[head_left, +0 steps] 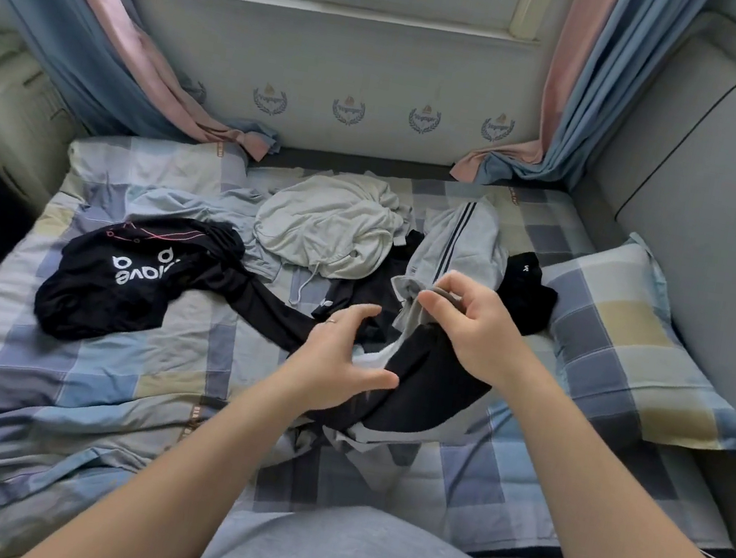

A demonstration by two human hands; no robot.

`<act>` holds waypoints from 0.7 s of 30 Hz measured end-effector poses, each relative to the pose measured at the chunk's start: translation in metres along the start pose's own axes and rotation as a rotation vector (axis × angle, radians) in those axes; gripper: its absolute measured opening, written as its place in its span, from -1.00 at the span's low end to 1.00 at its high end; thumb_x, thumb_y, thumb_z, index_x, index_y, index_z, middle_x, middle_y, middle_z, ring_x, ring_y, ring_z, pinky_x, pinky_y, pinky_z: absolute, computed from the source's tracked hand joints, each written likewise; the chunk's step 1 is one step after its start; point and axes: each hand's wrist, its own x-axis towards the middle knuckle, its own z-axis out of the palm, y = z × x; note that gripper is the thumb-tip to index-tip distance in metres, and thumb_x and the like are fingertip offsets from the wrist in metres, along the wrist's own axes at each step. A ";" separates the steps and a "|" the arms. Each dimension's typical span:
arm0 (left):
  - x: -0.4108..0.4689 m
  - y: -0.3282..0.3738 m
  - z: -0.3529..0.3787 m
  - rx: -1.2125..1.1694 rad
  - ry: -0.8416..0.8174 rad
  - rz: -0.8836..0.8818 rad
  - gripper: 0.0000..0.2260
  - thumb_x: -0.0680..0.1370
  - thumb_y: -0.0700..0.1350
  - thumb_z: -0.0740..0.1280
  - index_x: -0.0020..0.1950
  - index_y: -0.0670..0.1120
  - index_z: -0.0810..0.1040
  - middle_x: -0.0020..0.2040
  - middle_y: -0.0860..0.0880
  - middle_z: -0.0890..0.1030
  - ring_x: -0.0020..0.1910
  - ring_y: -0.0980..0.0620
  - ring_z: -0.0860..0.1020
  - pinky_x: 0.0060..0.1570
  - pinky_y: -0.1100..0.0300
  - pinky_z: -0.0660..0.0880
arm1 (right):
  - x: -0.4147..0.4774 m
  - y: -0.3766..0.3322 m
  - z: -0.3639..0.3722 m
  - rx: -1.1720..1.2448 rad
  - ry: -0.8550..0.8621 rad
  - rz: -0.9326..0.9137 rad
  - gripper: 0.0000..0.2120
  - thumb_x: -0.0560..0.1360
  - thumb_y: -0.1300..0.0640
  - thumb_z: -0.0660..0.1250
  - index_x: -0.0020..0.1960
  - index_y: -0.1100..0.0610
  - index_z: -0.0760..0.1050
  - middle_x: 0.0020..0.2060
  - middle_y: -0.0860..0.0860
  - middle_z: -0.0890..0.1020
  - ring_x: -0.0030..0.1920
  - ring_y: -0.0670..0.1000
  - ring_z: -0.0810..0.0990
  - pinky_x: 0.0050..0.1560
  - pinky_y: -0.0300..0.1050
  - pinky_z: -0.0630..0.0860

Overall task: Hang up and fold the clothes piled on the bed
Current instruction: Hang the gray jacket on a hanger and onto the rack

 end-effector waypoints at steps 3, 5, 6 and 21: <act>0.002 0.015 0.008 -0.095 -0.054 0.173 -0.35 0.38 0.15 0.52 0.43 0.19 0.38 0.36 0.14 0.48 0.39 0.05 0.40 0.36 -0.04 0.40 | 0.000 -0.026 0.001 0.044 -0.043 -0.070 -0.82 0.61 0.17 0.36 -0.18 0.05 0.55 -0.38 -0.14 0.56 -0.33 -0.16 0.50 -0.23 -0.30 0.43; 0.003 0.021 0.012 -0.189 -0.067 0.216 -0.67 0.46 0.08 0.45 0.21 0.14 0.54 0.13 0.17 0.61 0.18 0.13 0.56 0.22 -0.01 0.51 | 0.000 -0.035 -0.001 0.021 -0.059 -0.075 -0.85 0.58 0.15 0.40 -0.17 0.12 0.57 -0.34 -0.01 0.59 -0.29 -0.10 0.53 -0.19 -0.20 0.46; 0.003 0.023 0.012 -0.223 -0.038 0.218 -0.80 0.50 0.04 0.41 0.11 0.12 0.58 0.02 0.14 0.65 0.07 0.14 0.59 0.15 0.04 0.53 | -0.001 -0.036 -0.002 -0.007 -0.067 -0.072 -0.85 0.55 0.12 0.43 -0.17 0.14 0.57 -0.34 0.04 0.59 -0.29 -0.09 0.51 -0.19 -0.17 0.45; 0.018 0.016 -0.023 -0.641 0.212 0.033 -0.82 0.46 -0.14 0.29 -0.13 -0.23 0.62 -0.21 -0.14 0.60 -0.17 -0.08 0.55 -0.09 0.01 0.45 | -0.033 0.077 0.007 0.256 -0.008 0.564 -0.86 0.47 0.16 0.45 0.02 0.09 0.69 0.03 0.21 0.71 0.04 0.13 0.67 0.14 0.02 0.52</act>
